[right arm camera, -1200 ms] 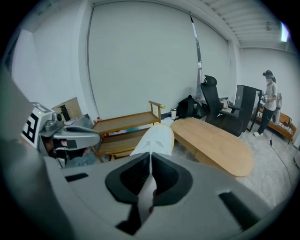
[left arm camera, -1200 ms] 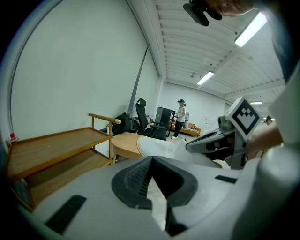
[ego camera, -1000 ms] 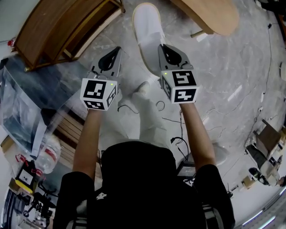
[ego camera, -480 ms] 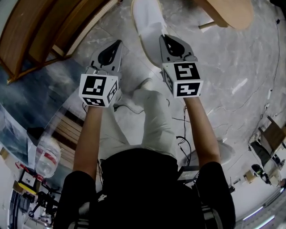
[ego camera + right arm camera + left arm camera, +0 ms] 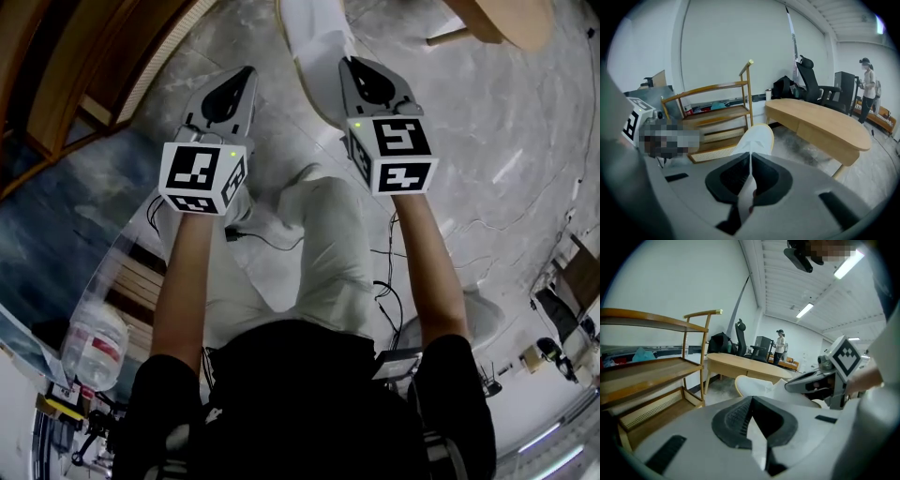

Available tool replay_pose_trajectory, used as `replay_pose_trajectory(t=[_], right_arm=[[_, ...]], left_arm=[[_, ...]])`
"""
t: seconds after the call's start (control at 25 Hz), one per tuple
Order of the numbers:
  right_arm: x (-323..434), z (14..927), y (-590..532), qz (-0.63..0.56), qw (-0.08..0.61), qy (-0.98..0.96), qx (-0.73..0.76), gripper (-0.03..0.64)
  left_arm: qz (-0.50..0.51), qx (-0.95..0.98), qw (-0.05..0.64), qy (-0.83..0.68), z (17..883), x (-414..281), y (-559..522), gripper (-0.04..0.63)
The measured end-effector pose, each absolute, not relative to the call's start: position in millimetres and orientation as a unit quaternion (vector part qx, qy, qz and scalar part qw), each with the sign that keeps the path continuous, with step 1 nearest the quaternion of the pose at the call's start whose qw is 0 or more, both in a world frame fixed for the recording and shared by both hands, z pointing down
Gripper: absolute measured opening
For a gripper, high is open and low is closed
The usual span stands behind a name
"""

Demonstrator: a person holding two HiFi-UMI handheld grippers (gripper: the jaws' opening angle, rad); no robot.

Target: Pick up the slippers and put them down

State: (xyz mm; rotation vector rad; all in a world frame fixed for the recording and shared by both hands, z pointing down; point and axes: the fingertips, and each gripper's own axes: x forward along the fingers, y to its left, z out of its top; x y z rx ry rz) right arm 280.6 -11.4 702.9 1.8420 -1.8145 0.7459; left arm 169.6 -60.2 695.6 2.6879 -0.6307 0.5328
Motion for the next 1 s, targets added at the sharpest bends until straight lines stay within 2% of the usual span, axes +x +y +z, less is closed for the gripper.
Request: replay_pose_trajectory(t=[1.0], right_arm=[[296, 956, -25, 0.266, 0.226, -0.659, 0.666, 0.006]], left_arm=[[0.173, 0.951, 0.125, -0.225, 929, 186, -96, 0.006]])
